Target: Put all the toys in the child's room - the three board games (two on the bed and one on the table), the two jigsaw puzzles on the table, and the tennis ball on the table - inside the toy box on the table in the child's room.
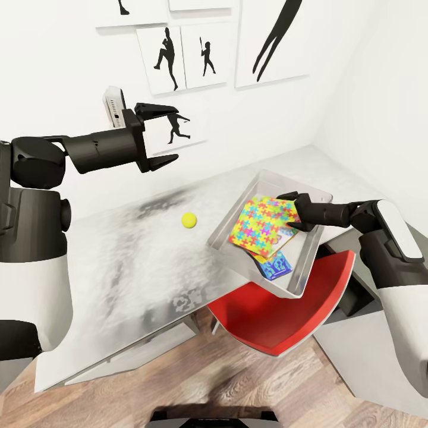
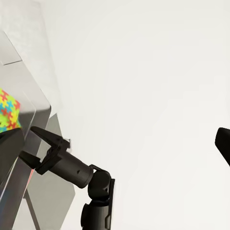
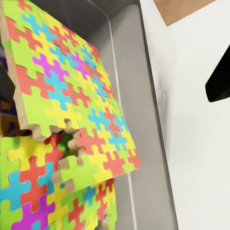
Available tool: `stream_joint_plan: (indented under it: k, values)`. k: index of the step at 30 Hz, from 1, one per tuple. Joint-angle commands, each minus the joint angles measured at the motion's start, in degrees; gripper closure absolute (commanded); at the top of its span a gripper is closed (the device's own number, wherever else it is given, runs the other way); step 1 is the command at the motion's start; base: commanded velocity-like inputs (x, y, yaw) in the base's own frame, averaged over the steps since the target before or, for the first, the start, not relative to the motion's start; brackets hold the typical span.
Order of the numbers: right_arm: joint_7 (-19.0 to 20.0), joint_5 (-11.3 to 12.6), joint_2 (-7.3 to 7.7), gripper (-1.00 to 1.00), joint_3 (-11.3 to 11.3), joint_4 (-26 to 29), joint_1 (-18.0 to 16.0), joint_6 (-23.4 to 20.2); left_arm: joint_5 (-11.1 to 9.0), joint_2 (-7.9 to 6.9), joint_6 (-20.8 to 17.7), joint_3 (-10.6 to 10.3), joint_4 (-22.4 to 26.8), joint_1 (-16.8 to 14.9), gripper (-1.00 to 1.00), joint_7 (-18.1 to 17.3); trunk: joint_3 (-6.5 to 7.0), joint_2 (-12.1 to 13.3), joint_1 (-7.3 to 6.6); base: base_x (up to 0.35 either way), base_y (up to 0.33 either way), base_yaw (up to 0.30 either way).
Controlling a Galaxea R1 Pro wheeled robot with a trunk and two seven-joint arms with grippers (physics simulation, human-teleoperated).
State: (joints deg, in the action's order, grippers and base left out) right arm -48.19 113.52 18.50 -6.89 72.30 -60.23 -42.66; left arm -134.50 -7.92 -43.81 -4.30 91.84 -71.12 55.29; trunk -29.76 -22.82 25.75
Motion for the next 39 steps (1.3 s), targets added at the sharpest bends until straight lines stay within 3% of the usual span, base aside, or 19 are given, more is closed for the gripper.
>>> stream_joint_plan:
  k: [1,20,39]
  values:
    - [-0.5,0.5,0.04,-1.00,-0.1,0.1,-0.1,0.0,-0.5,-0.01,0.0,0.0,0.0,-0.1,-1.00,0.5,-0.09,-0.1,0.03,0.000,0.000,0.000]
    - [-0.7,0.5,0.52,-1.00,0.4,4.3,0.2,0.1,-0.5,-0.06,0.0,0.0,0.1,0.2,-1.00,0.5,-0.09,-0.1,0.03,0.000,0.000,0.000]
    - [-1.2,0.4,1.88,-1.00,1.1,16.5,0.8,0.1,-0.5,-0.18,-0.8,0.0,0.1,1.6,-1.00,0.4,-0.09,-0.1,0.03,0.000,0.000,0.000]
